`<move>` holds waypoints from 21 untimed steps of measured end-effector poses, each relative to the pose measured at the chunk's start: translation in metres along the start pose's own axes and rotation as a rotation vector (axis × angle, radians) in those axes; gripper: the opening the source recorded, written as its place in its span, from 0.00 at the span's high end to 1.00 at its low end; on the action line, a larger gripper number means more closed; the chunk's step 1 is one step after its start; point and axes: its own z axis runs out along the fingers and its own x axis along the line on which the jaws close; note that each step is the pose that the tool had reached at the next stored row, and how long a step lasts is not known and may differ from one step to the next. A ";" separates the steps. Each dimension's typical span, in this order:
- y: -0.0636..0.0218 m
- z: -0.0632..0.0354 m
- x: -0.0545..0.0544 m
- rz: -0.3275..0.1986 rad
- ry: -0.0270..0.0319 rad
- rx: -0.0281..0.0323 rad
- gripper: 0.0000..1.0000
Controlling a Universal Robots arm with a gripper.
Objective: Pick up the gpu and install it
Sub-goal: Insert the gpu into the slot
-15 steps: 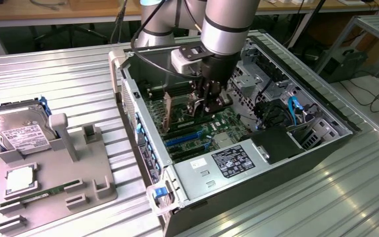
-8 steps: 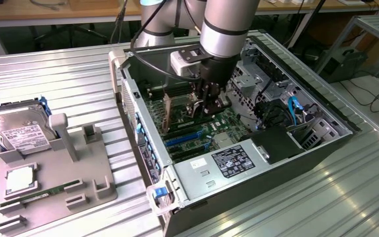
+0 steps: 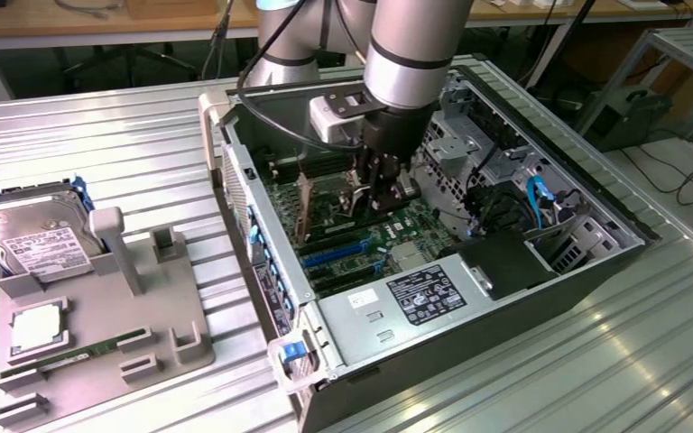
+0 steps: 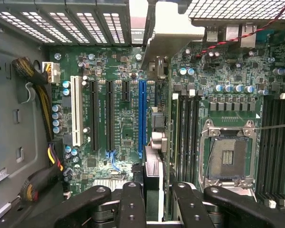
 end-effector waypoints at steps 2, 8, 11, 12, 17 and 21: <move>0.0008 0.0010 0.000 0.000 -0.0003 0.0001 0.73; 0.0039 0.0044 0.000 0.000 -0.0002 0.0000 0.73; 0.0043 0.0074 0.000 0.000 -0.0002 -0.0003 0.73; 0.0046 0.0080 0.000 0.001 -0.0002 -0.0003 0.73; 0.0067 0.0131 0.000 0.000 -0.0002 -0.0008 0.73; 0.0071 0.0191 0.001 0.000 -0.0001 -0.0022 0.73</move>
